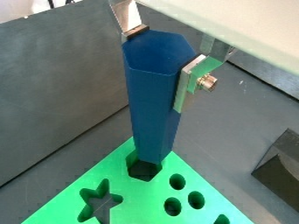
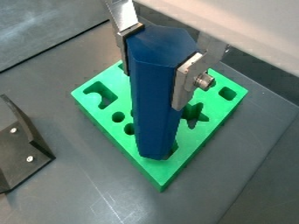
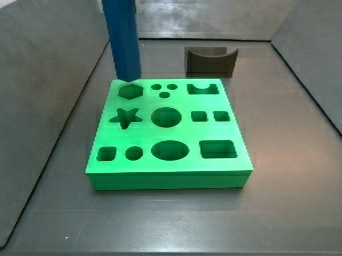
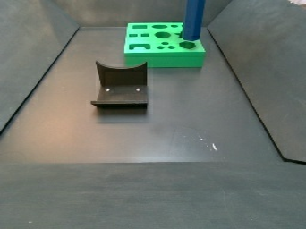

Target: Insert the hexagon object.

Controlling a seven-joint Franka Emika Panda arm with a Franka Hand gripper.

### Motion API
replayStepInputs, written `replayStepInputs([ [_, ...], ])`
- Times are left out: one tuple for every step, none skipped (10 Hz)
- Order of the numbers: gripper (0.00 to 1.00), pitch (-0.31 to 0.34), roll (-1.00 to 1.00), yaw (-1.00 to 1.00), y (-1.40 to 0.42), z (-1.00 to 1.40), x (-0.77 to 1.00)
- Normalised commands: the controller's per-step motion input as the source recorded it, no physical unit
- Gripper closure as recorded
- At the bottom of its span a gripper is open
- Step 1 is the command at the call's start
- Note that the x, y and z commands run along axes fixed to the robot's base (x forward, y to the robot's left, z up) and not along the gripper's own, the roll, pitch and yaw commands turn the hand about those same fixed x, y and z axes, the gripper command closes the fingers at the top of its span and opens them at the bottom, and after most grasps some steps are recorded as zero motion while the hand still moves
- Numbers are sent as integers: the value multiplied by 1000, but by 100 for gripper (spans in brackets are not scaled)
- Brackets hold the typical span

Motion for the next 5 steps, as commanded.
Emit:
replayStepInputs([
  [100, -77, -106, -40, 0, -174, 0],
  [100, -100, -116, -83, 49, -203, -89],
  [100, -143, -106, -111, 0, -269, -117],
  [100, -157, -147, -89, 0, -251, -43],
  [100, -164, -184, -37, 0, -223, 0],
])
